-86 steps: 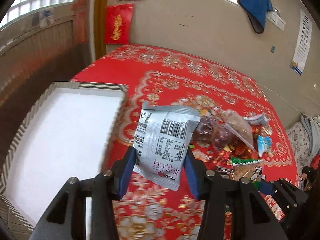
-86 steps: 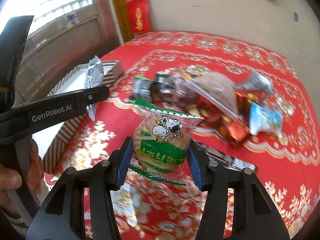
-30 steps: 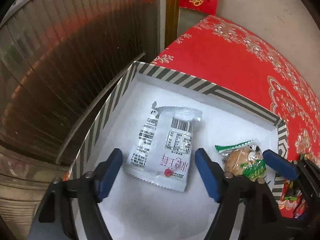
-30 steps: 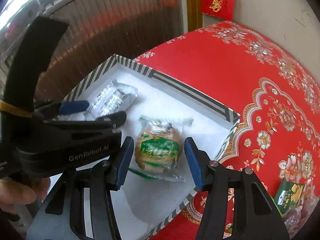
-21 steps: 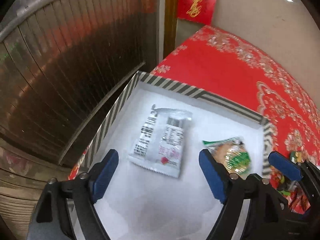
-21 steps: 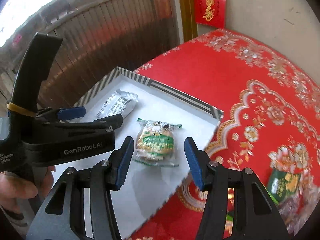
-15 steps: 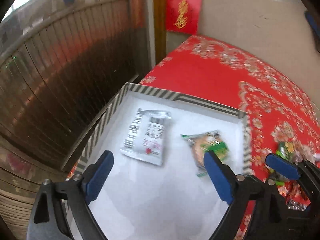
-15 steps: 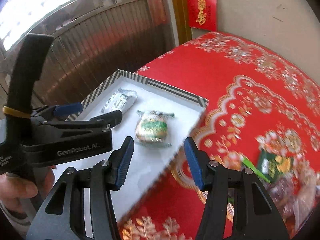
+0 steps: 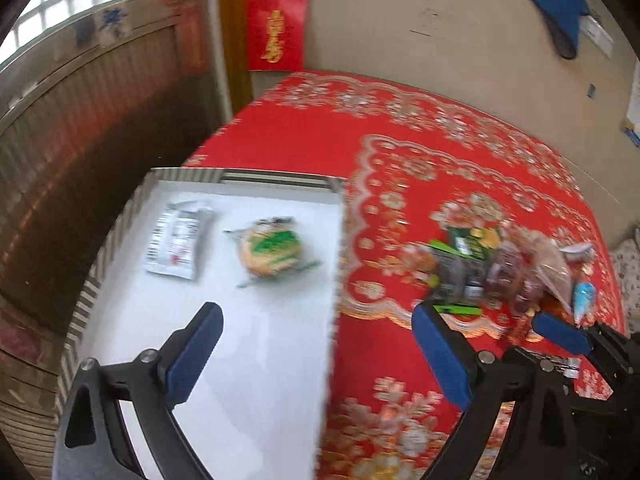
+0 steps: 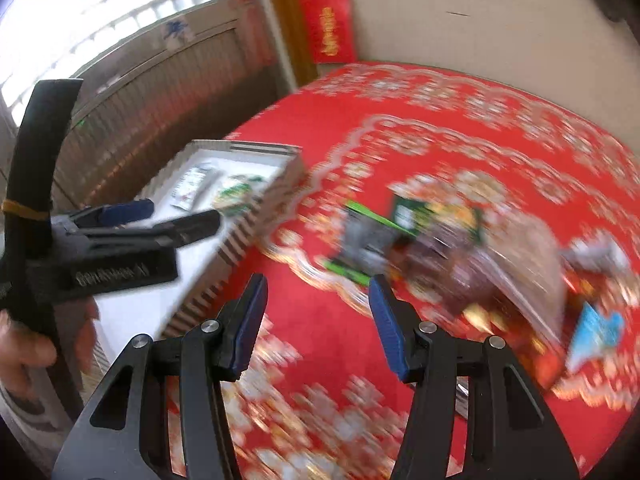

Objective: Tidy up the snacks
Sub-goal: 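Withdraw both tools from the box back to the snack pile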

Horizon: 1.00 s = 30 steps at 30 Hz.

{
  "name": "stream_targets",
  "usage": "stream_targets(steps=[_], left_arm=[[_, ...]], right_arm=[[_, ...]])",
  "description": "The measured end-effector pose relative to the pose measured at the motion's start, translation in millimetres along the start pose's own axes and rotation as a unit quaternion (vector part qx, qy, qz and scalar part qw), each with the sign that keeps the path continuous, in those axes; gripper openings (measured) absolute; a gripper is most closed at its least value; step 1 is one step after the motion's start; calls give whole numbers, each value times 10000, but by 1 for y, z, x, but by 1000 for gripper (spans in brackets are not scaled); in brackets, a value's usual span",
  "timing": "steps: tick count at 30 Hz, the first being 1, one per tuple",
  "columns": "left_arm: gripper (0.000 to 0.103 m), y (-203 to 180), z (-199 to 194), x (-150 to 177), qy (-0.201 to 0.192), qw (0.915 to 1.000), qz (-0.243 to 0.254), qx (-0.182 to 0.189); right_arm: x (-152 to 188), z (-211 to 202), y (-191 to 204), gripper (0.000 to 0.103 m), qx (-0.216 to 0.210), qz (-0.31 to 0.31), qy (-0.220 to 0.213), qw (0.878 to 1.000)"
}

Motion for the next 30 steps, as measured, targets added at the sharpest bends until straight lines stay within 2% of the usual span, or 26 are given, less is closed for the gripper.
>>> stream_targets(steps=[5, 10, 19, 30], left_arm=[[97, -33, 2, -1, 48, 9996, 152, 215], [97, -59, 12, -6, 137, 9992, 237, 287], [97, -85, 28, -13, 232, 9992, 319, 118], [97, -94, 47, -19, 371, 9987, 295, 186]], right_arm=[[18, -19, -46, 53, 381, 309, -30, 9988], [31, -32, -84, 53, 447, 680, -47, 9967], [43, -41, -103, 53, 429, 805, -56, 9958], [43, -41, -121, 53, 428, 935, -2, 9947]])
Point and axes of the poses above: each gripper's, at about its wrist camera, not at the fingertips, and z roughly the way its jaws point, y to its left, x to its underside, the point moved 1 cm from there along z, roughly the way its jaws point, and after that the axes turned 13 degrees about z, right-handed, at the moved point
